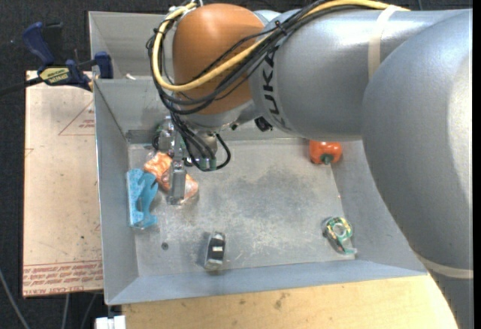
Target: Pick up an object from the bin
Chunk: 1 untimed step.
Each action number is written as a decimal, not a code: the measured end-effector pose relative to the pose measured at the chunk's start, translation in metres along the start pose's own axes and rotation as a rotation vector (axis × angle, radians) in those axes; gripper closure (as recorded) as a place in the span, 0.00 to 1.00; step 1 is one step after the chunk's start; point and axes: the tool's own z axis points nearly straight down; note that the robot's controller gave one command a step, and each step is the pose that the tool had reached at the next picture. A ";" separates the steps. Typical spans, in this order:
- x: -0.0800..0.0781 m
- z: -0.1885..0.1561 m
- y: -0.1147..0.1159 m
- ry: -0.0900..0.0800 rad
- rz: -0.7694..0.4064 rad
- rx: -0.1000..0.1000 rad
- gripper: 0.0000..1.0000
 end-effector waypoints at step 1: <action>-0.002 -0.005 -0.001 -0.007 0.004 -0.002 0.00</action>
Offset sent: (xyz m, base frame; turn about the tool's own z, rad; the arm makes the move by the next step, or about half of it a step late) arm -0.0259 -0.0161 -0.0683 -0.1267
